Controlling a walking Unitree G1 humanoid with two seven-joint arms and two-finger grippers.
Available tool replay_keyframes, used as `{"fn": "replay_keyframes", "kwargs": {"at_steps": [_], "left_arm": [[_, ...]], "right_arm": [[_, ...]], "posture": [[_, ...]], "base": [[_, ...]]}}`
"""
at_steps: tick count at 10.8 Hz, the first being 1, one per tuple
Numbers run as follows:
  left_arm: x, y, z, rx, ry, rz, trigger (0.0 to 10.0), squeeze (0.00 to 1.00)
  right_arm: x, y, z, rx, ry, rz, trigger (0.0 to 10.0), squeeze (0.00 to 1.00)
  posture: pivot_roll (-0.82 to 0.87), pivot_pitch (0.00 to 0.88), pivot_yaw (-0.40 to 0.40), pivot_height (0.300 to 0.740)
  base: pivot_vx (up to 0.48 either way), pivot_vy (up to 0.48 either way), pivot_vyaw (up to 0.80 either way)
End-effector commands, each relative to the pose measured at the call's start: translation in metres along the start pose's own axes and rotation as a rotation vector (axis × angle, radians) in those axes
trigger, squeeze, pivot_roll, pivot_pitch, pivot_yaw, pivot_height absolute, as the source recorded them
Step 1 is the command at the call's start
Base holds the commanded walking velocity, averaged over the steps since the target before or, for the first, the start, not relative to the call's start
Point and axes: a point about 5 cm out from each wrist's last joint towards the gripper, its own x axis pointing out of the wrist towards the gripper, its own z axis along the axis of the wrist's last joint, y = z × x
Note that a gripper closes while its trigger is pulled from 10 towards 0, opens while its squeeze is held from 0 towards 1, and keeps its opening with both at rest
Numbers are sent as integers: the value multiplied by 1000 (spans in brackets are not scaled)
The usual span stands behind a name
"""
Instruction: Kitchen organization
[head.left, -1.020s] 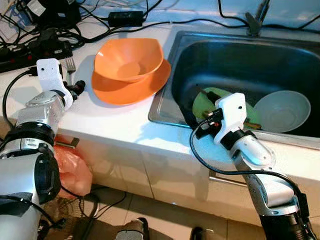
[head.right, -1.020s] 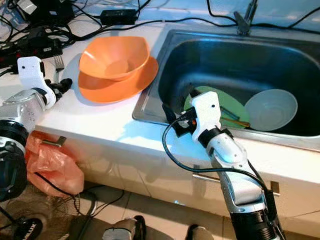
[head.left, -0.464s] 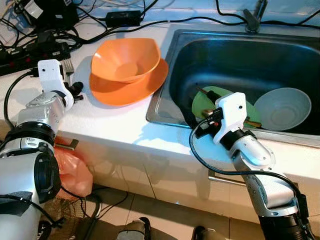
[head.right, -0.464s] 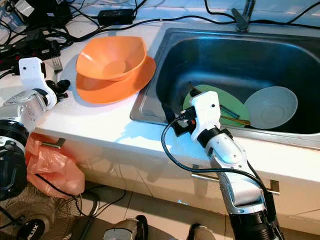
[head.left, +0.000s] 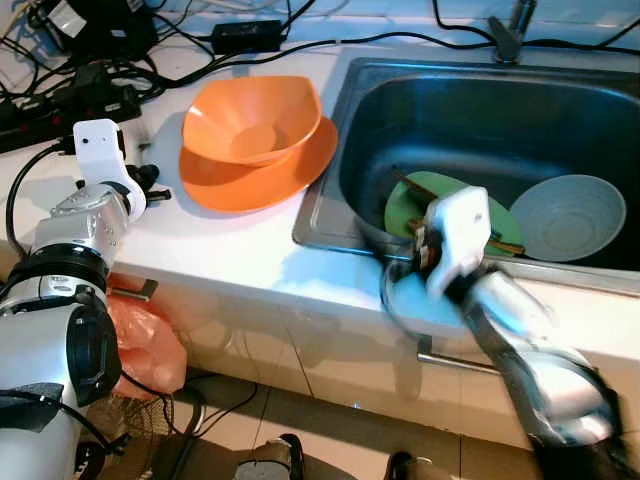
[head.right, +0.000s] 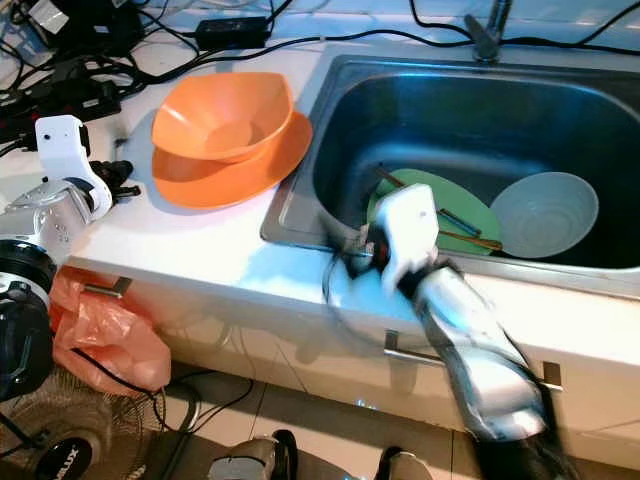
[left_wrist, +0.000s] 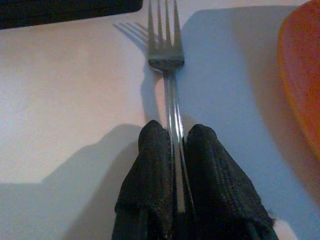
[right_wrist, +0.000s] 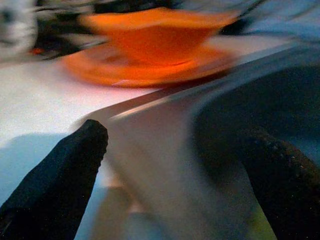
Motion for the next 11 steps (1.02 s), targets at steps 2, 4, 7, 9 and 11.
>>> {"fn": "replay_keyframes", "kwargs": {"at_steps": [2,4,7,9,11], "left_arm": [[0,4,-22,-16,86,6,0,0],[-1,5,-21,-18,77,6,0,0],[-2,14,-9,-16,-18,79,0,0],[-4,16,3,16,-123,126,0,0],[-8,9,24,124,-289,137,0,0]], "right_arm": [[-3,15,2,30,5,126,10000,600],[-3,14,2,28,15,132,10000,537],[-3,9,2,21,18,112,10000,498],[-1,6,2,18,19,95,10000,478],[1,5,1,17,17,85,10000,467]], "posture": [[105,171,118,740],[106,170,115,740],[103,166,103,740],[109,163,97,740],[113,160,89,740]], "base": [[0,0,0],[0,0,0],[0,0,0],[0,0,0],[0,0,0]]}}
